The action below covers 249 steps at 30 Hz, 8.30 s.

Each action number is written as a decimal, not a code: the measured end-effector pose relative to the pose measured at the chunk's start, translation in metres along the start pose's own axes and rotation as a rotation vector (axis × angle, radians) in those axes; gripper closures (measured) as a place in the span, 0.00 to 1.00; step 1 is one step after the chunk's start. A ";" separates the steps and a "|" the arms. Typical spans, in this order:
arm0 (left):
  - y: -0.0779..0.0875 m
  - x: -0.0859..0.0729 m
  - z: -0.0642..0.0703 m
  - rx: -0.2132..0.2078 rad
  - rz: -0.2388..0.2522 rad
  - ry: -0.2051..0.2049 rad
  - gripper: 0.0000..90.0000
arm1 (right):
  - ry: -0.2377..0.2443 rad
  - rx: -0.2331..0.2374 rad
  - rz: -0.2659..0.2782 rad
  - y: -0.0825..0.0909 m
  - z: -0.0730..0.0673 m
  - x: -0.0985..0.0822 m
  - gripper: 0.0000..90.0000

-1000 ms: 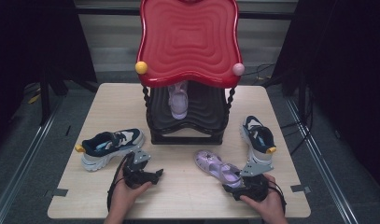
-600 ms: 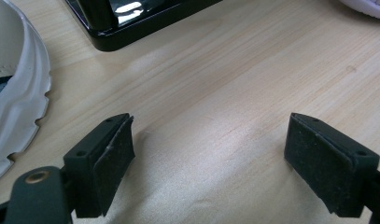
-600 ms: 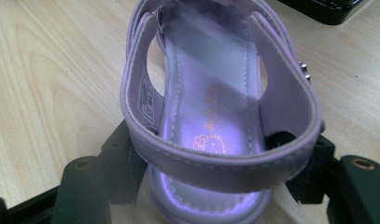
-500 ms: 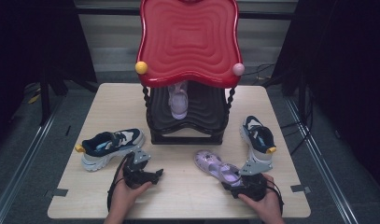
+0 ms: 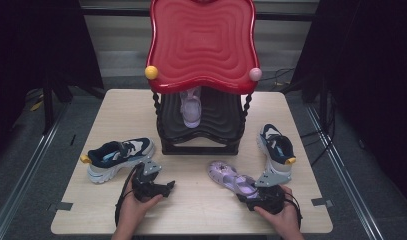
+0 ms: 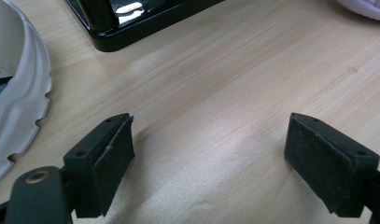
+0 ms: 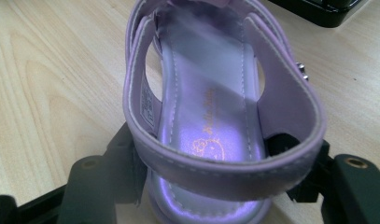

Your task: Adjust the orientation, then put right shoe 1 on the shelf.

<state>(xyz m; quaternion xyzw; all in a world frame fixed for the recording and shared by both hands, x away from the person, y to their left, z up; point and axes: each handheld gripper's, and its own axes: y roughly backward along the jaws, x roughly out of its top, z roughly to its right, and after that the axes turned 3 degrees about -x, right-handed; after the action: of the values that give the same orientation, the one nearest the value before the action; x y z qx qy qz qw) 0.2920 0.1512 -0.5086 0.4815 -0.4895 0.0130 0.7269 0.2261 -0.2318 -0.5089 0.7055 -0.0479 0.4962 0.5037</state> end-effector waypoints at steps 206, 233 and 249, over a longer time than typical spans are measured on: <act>0.000 0.000 0.000 0.003 -0.004 -0.005 0.17 | -0.404 -0.625 0.492 -0.072 -0.015 0.183 0.42; 0.000 0.000 0.000 0.000 -0.005 -0.003 0.17 | -0.459 -0.695 0.454 -0.100 -0.015 0.213 0.41; 0.000 0.000 0.000 0.000 -0.007 -0.007 0.17 | -0.473 -0.560 0.436 -0.095 -0.007 0.208 0.23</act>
<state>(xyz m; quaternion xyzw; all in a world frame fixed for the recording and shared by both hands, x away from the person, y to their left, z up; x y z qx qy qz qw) 0.2923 0.1515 -0.5083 0.4833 -0.4906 0.0088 0.7250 0.3799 -0.0905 -0.4160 0.6091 -0.4432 0.3836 0.5343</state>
